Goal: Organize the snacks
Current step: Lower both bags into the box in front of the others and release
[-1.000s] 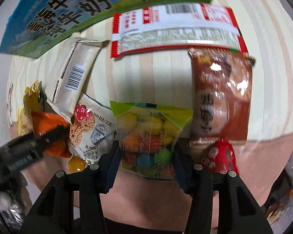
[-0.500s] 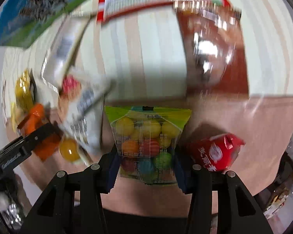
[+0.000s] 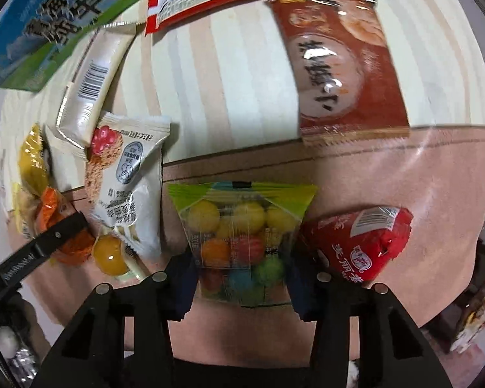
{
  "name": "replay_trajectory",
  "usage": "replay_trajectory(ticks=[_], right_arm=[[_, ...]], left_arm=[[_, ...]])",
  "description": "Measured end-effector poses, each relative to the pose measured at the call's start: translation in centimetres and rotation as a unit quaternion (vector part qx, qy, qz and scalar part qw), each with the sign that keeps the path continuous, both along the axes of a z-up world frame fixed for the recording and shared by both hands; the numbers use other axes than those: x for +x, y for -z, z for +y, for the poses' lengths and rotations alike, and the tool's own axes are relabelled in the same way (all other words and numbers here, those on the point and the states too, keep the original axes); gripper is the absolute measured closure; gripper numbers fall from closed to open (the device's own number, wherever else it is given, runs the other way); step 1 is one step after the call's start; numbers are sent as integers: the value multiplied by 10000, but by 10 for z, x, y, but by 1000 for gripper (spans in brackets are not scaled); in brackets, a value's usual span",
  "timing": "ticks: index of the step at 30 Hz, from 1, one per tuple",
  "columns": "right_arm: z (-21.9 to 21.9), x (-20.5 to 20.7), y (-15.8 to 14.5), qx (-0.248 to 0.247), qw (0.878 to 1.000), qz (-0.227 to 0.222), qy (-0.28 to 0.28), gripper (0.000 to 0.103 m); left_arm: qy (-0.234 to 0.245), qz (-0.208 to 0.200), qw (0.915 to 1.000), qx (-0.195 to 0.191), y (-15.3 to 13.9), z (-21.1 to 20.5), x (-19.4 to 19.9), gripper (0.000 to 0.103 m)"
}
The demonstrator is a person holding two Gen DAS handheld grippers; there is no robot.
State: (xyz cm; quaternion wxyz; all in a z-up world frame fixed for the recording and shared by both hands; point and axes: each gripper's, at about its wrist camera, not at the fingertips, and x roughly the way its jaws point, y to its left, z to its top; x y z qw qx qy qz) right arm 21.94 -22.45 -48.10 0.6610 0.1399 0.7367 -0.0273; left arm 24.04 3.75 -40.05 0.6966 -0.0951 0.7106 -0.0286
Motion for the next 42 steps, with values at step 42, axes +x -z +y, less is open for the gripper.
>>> replay_trajectory(ticks=[42], right_arm=[[50,286,-80,253,9910,-492,-1222,54]], left_arm=[[992,792,9916,-233,-57,-69,262,59]])
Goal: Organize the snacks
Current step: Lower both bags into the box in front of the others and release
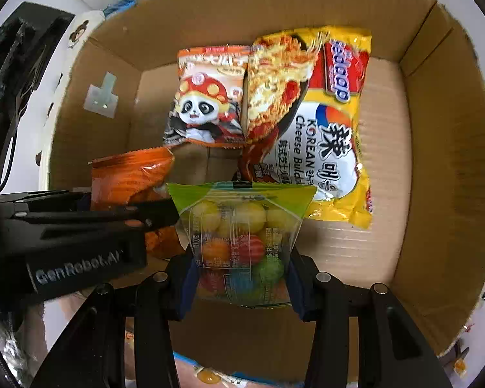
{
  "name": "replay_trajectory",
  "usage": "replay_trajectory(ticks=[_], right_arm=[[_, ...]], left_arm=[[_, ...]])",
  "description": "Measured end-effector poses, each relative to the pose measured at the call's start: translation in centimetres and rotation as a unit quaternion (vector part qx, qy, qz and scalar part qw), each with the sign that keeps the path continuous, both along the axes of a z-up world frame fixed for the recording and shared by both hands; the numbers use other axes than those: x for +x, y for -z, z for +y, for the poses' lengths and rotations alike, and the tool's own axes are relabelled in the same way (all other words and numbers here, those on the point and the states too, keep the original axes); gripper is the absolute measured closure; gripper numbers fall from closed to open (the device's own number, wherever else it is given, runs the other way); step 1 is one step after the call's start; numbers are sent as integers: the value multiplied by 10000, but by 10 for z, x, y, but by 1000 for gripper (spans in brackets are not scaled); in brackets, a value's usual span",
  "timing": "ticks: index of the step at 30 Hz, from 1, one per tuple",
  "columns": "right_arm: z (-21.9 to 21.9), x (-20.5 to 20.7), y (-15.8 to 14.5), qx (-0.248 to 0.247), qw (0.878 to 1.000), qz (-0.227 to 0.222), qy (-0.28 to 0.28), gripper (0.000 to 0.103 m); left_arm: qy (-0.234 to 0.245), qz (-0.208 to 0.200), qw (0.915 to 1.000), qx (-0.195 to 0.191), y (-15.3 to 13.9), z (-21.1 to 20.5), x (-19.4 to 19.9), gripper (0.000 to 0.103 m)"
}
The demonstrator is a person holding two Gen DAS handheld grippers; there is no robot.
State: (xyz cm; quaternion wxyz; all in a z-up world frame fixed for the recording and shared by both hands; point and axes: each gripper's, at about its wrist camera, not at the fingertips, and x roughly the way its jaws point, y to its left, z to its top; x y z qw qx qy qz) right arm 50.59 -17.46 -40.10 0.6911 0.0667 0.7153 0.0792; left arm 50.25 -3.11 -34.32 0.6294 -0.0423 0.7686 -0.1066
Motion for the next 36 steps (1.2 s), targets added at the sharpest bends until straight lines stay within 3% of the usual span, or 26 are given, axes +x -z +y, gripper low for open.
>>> replay_trajectory(ticks=[5,7,8,9,10,11,13,19,24,29,36], right_arm=[[0,2,18,19,9994,352,-72,50],[0,4,23,-111,9991,389,-103,33],[-1,5,23,-140,9990,407,-90,19],[-3,5,23,-79,9991,405,-68,12],[-5,6,23,-92,9991,405,-22,10],[-7,6,22,-125,9991,395,-11,10],[-13,7,20,-99,9992,380,37,9],[-27,7,1,-147,9997,142,135,6],[-35,-1,-26,-237,9993,-202,190,6],[-42,-28,-56,-374,9969,-597,361,6],[-41,-61,-103,-549,9903,-1170,515,6]], left_arm=[[-3,176,9998,135,20,0,-9,58],[-76,232,9997,94,26,3,-13,55],[-149,228,9996,62,27,6,-15,50],[-164,229,9996,86,29,6,-15,43],[-152,207,9996,138,28,8,-16,30],[-129,141,9997,162,26,9,-18,20],[-153,85,9998,112,23,12,-16,13],[-253,-249,9994,-15,-7,16,-29,12],[-418,-839,9955,-120,-47,21,-43,12],[-407,-1719,9843,72,-94,30,-72,12],[-381,-2495,9672,266,-141,35,-101,12]])
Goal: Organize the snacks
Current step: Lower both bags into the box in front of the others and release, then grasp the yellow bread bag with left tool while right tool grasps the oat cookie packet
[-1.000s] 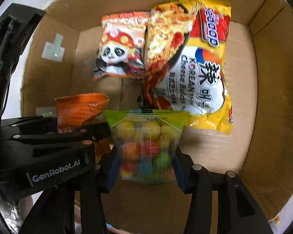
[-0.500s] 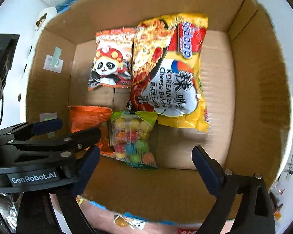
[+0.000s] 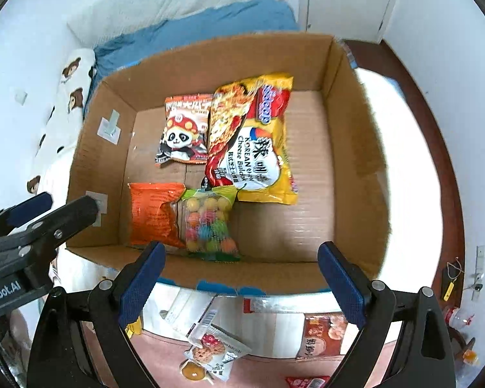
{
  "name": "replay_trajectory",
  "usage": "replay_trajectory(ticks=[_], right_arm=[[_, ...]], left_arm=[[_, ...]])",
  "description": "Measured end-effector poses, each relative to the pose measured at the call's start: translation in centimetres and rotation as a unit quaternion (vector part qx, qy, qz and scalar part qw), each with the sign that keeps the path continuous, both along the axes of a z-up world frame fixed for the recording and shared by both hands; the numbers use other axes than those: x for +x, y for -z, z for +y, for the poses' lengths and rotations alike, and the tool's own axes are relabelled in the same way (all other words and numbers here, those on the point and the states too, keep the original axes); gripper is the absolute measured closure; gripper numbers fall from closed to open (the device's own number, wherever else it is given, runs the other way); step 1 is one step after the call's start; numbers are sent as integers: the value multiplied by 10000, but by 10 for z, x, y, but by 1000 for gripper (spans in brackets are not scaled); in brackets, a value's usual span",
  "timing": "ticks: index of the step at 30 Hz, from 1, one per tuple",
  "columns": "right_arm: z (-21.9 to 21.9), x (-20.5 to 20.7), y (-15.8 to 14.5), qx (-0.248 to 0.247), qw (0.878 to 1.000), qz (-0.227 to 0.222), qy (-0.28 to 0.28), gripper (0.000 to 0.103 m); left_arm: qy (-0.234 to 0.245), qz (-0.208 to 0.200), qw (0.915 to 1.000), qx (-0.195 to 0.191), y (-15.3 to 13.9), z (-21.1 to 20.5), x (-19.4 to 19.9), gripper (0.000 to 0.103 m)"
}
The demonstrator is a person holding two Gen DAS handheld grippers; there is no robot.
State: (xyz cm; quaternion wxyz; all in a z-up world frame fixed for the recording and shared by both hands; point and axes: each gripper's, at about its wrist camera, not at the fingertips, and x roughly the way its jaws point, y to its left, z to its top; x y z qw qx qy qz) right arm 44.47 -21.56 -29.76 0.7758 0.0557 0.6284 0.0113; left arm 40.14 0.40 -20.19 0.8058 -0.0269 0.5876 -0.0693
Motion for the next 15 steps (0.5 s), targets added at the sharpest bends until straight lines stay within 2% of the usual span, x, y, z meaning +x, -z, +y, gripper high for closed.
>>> replay_trajectory(ticks=[6,15], right_arm=[[5,-24,-22,-165,9988,-456,39,6],[11,-63,-54,-129,9964,-844,-11,6]], left_arm=[[-59,-473,9989,-16,-19,-2,-29,12],[-53,-1012,9948,26,-50,0,-70,12]])
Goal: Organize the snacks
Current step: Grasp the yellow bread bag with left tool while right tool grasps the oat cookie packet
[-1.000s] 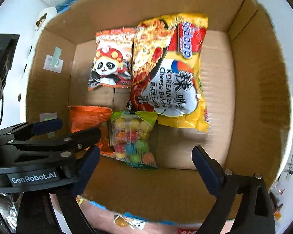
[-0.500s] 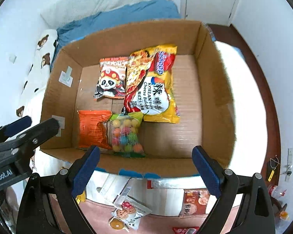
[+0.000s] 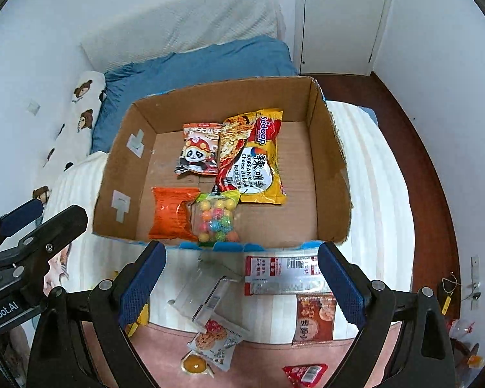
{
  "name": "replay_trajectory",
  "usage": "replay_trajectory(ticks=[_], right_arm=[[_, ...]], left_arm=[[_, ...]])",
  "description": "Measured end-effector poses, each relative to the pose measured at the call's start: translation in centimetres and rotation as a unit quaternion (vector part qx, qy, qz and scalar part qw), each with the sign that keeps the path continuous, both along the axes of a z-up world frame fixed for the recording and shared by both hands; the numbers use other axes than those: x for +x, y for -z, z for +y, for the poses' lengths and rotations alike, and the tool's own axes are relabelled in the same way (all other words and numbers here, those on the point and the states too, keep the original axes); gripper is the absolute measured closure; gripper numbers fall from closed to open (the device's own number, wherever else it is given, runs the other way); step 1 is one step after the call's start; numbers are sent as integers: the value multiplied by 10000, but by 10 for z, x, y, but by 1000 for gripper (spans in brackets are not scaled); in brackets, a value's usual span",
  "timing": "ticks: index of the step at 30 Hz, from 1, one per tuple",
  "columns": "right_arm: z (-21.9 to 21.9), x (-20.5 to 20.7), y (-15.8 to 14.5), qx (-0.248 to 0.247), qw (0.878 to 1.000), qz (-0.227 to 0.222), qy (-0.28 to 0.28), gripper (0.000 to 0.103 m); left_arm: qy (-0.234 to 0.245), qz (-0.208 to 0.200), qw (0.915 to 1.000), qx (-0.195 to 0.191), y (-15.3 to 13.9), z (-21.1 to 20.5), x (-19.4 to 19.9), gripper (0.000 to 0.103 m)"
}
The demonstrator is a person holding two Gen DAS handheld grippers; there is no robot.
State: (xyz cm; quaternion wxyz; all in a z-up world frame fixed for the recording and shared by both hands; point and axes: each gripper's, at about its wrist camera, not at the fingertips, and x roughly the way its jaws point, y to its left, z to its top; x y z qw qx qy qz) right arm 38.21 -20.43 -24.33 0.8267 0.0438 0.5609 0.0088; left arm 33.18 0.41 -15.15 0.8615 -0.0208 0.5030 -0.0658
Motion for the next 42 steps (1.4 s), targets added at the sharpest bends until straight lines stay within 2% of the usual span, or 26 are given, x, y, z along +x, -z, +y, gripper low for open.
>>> replay_trajectory(ticks=[4,7,9,12,14,17,20,23,25,26,29,30,31,32,33,34,35,36,37,38,39,42], right_arm=[[2,-15,-1,228,9997,48,-1,6],[4,-30,10,391,9990,204,-5,6],[5,-39,26,543,9976,421,20,6],[5,-59,71,951,9902,1003,180,6],[6,-70,100,1110,9848,1302,301,6],[11,-85,149,1247,9752,1765,482,6],[16,-93,181,1314,9686,2025,604,7],[22,-94,199,1274,9667,2115,670,8],[26,-92,208,1249,9663,2132,729,11],[27,-92,213,1227,9660,2142,765,14],[32,-92,223,1149,9661,2139,883,23],[32,-92,224,1110,9666,2114,930,25],[33,-92,226,1067,9676,2078,956,27],[33,-93,227,1007,9689,2046,963,34],[33,-94,228,908,9703,2033,947,40],[33,-93,228,893,9707,2034,911,42],[33,-95,228,905,9713,2023,861,46],[32,-97,228,895,9718,2031,799,48],[30,-98,227,878,9719,2061,721,49],[28,-100,227,862,9717,2106,642,50],[26,-103,226,836,9715,2153,541,50],[26,-113,227,613,9709,2312,146,50]], left_arm=[[-41,-26,9999,-89,-2,5,-16,12],[-175,63,9997,-160,7,16,-30,12],[-325,204,9991,-204,21,29,-42,12],[-662,594,9959,-186,53,52,-64,12],[-965,956,9906,-188,80,72,-75,12],[-1502,1610,9748,-369,130,110,-93,12],[-1763,1988,9634,-343,165,134,-109,12],[-2208,2550,9364,-966,202,159,-123,12],[-2603,2790,9110,-1567,222,174,-129,12],[-2836,2862,8954,-1897,233,181,-131,12],[-3316,2888,8622,-2516,252,193,-131,13],[-3402,2841,8573,-2619,255,194,-130,13],[-3455,2761,8569,-2648,257,195,-126,13],[-3443,2681,8614,-2599,259,192,-121,21],[-3395,2664,8672,-2484,261,189,-116,28],[-3288,2668,8766,-2287,262,184,-110,41],[-3171,2658,8853,-2125,263,178,-107,49],[-3063,2645,8928,-1978,262,173,-105,50],[-2897,2601,9038,-1778,261,166,-103,52],[-2622,2525,9191,-1508,257,155,-101,53],[-2417,2483,9289,-1305,255,147,-101,53],[-1423,2438,9581,-492,251,103,-104,53]])
